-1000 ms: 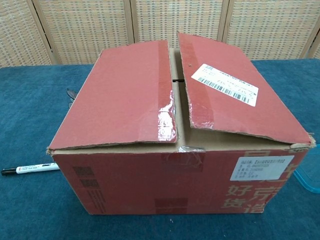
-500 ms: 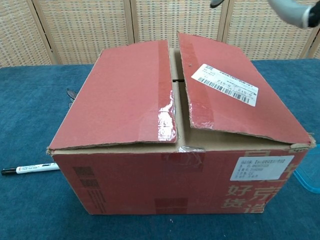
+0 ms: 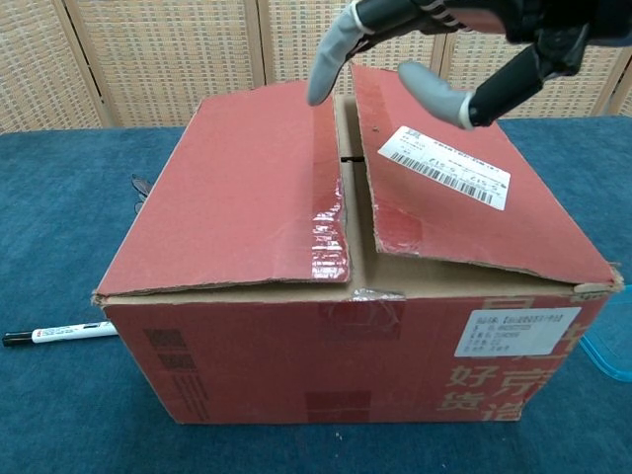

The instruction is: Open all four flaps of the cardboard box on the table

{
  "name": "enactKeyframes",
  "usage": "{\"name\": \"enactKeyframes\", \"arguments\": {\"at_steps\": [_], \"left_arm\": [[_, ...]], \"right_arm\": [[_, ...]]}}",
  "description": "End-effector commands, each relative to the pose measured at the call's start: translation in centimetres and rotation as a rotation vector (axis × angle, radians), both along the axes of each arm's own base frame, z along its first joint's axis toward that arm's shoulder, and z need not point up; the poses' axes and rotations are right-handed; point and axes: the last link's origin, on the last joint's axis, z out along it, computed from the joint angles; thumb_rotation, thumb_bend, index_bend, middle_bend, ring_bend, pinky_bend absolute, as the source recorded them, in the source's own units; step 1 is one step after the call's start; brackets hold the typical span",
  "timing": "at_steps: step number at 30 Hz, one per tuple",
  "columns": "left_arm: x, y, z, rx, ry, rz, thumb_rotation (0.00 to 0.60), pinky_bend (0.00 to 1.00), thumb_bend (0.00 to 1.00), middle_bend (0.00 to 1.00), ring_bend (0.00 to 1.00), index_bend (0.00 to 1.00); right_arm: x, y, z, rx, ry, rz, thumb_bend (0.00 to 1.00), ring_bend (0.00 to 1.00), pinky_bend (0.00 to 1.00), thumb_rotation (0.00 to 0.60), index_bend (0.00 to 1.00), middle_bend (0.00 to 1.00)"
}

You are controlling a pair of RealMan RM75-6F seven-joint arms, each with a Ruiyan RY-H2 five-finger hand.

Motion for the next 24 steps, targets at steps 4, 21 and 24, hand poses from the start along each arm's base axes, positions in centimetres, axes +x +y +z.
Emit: {"name": "enactKeyframes", "arguments": {"at_steps": [4, 21, 24], "left_arm": [[-0.3, 0.0, 0.1, -0.001, -0.001, 0.011, 0.518, 0.0, 0.37, 0.0, 0.0, 0.1], [-0.6, 0.0, 0.1, -0.013, -0.013, 0.028, 0.518, 0.0, 0.37, 0.0, 0.0, 0.1], [-0.7, -0.1, 0.2, -0.011, -0.013, 0.033, 0.518, 0.0, 0.37, 0.0, 0.0, 0.1]], "right_arm": [[0.2, -0.2, -0.8, 0.008, 0.023, 0.003, 0.83, 0.0, 0.0, 0.6, 0.28, 0.24], [-0.5, -1.4, -2.0, -0.02, 0.079, -0.015, 0.83, 0.0, 0.0, 0.6, 0.3, 0.27], [-0.6, -1.6, -2.2, -0.023, 0.084, -0.018, 0.83, 0.0, 0.0, 0.6, 0.31, 0.28]]}}
